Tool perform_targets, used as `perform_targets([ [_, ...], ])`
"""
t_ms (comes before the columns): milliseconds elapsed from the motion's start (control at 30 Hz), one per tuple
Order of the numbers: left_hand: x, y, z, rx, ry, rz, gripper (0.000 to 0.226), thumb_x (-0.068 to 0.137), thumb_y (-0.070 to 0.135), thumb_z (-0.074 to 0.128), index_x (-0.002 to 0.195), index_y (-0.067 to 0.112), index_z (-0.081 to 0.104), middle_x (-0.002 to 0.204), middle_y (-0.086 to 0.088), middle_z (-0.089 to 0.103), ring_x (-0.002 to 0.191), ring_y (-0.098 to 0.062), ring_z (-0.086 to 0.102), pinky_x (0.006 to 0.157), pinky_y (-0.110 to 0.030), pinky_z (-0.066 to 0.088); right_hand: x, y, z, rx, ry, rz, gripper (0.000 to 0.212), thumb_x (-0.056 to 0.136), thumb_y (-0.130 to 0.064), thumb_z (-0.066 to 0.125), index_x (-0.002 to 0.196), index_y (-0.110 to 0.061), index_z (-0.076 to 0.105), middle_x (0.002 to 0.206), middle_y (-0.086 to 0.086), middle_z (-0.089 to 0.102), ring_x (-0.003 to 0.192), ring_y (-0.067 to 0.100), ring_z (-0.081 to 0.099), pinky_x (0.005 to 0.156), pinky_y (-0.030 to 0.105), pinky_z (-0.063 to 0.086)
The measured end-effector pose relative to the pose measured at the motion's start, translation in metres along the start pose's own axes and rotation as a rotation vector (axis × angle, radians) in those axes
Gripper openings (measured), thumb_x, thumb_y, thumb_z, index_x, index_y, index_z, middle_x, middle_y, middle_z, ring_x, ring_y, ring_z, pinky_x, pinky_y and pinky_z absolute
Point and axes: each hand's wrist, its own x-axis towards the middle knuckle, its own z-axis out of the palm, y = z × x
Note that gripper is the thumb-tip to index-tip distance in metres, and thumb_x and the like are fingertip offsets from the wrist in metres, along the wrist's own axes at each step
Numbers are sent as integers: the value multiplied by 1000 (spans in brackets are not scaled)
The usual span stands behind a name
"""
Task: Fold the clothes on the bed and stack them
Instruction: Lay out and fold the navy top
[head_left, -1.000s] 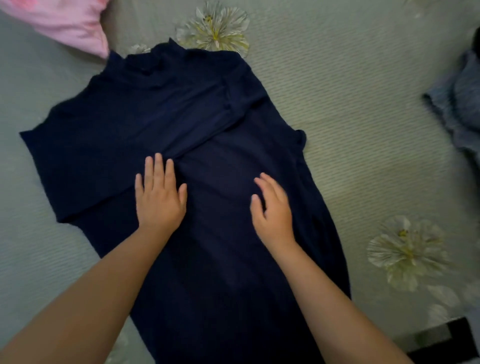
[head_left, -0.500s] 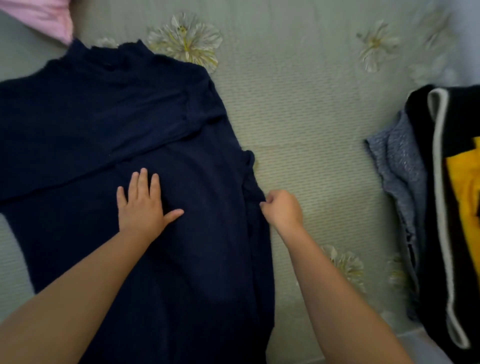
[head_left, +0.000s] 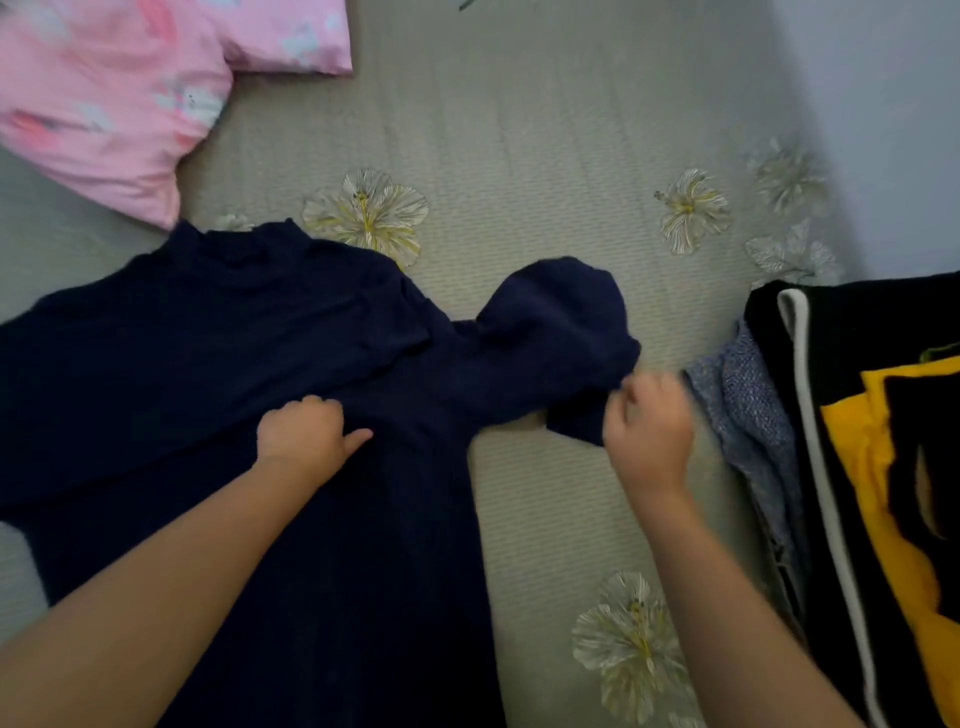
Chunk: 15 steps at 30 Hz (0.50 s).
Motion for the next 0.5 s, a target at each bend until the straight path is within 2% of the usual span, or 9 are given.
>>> perform_targets([
  [67, 7, 1, -1, -139, 257, 75, 42, 90, 46, 47, 101, 7, 57, 105, -11, 57, 96, -26, 53, 64, -32, 41, -36, 14, 12, -124, -353, 18, 2, 71, 8, 61, 72, 8, 61, 74, 23, 56, 71, 37, 57, 61, 35, 39],
  [100, 12, 2, 0, -193, 299, 99, 43, 89, 41, 53, 109, 3, 56, 114, -16, 55, 105, -31, 51, 72, -37, 44, -48, 22, 18, -185, -540, 77, 10, 77, 4, 56, 81, 7, 64, 86, 21, 59, 82, 36, 57, 67, 33, 39],
  [133, 18, 3, 3, -227, 297, 106, 51, 88, 38, 55, 121, 0, 50, 128, -20, 48, 118, -34, 43, 87, -42, 42, -57, 31, 25, -192, -633, 158, 17, 83, -1, 51, 91, 5, 65, 98, 19, 60, 91, 34, 56, 71, 31, 39],
  [167, 23, 4, 5, -236, 251, 95, 64, 88, 40, 55, 134, 0, 37, 141, -21, 34, 132, -34, 29, 102, -43, 33, -56, 35, 30, -122, -619, 297, 22, 86, -3, 48, 99, 4, 64, 105, 19, 60, 96, 33, 55, 75, 31, 39],
  [200, 28, 5, 9, -224, 186, 73, 76, 88, 45, 51, 142, 1, 22, 150, -20, 17, 139, -32, 13, 111, -42, 20, -49, 36, 33, -2, -513, 471, 25, 88, -5, 47, 107, 4, 60, 109, 20, 60, 100, 33, 55, 77, 31, 39],
  [267, 37, 7, 21, -183, 71, 39, 88, 88, 55, 43, 145, 4, 0, 154, -15, -6, 142, -28, -7, 114, -40, 4, -24, 36, 40, 216, -288, 816, 37, 92, -18, 46, 122, 4, 48, 119, 22, 56, 108, 33, 53, 86, 31, 39],
  [333, 42, 8, 33, -169, 8, 30, 91, 88, 59, 35, 144, 4, -9, 153, -13, -16, 141, -26, -14, 114, -39, -2, 0, 40, 53, 416, -263, 1033, 56, 92, -40, 46, 130, 1, 41, 128, 18, 52, 114, 33, 51, 97, 39, 42],
  [400, 44, 8, 40, -181, 12, 23, 90, 87, 61, 32, 144, 5, -12, 152, -12, -19, 140, -25, -16, 113, -39, -6, 17, 40, 65, 500, -325, 1064, 61, 87, -49, 52, 125, -2, 47, 125, 13, 55, 112, 31, 54, 96, 45, 45],
  [500, 47, 6, 47, -193, 41, 20, 91, 87, 62, 30, 144, 7, -14, 152, -11, -20, 140, -24, -19, 112, -38, -10, 30, 40, 77, 481, -340, 1007, 44, 82, -32, 66, 116, -8, 55, 116, 11, 61, 99, 24, 58, 90, 38, 49],
])
